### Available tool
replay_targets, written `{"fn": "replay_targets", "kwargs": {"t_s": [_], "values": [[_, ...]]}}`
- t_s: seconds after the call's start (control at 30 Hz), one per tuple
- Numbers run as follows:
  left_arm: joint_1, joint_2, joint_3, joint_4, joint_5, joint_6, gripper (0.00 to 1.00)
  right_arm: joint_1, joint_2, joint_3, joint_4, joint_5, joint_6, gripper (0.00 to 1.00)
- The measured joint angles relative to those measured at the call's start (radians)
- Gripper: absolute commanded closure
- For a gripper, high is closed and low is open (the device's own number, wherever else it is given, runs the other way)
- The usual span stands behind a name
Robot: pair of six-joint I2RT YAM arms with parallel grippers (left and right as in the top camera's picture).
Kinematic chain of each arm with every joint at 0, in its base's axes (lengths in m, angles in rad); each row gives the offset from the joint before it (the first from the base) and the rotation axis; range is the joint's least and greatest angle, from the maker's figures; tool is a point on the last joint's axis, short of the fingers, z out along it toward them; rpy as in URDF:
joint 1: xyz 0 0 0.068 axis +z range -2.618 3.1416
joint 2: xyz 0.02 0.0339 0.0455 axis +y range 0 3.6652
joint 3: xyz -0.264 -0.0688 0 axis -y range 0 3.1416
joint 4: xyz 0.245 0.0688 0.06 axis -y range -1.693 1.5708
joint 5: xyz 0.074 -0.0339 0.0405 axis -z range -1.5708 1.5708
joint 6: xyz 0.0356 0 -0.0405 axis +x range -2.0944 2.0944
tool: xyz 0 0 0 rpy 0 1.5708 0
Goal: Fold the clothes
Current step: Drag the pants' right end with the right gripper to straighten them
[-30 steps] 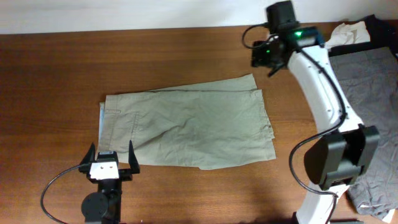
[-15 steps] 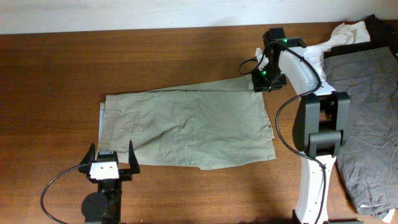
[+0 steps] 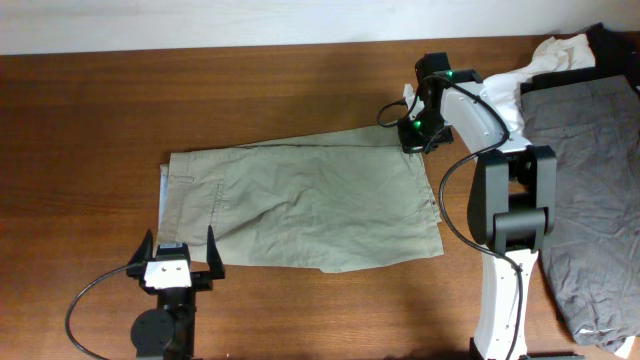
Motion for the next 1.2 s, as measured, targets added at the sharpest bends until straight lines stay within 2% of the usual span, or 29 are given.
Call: {"fn": "replay_targets", "kwargs": {"t_s": [0.47,0.83,0.9,0.93,0.97,1.0,1.03,1.2], "values": [[0.0,0.0,0.0,0.0,0.0,0.0,0.01,0.003,-0.018,0.222,-0.071,-0.011,0.096,0.96],[0.0,0.0,0.0,0.0,0.0,0.0,0.01,0.094,-0.018,0.238,0.205,-0.011,0.1,0.96],[0.0,0.0,0.0,0.0,0.0,0.0,0.01,0.1,-0.005,0.24,0.246,-0.011,0.1,0.93],[0.0,0.0,0.0,0.0,0.0,0.0,0.01,0.1,0.006,0.24,0.261,-0.011,0.1,0.87],[0.0,0.0,0.0,0.0,0.0,0.0,0.01,0.1,0.019,0.24,0.276,-0.006,0.1,0.58],[0.0,0.0,0.0,0.0,0.0,0.0,0.01,0.1,0.037,0.24,0.299,0.005,0.101,0.17],[0.0,0.0,0.0,0.0,0.0,0.0,0.01,0.1,0.055,0.24,0.312,0.017,0.105,0.01],[0.0,0.0,0.0,0.0,0.0,0.0,0.01,0.1,0.109,0.241,0.28,0.089,0.107,0.02]]}}
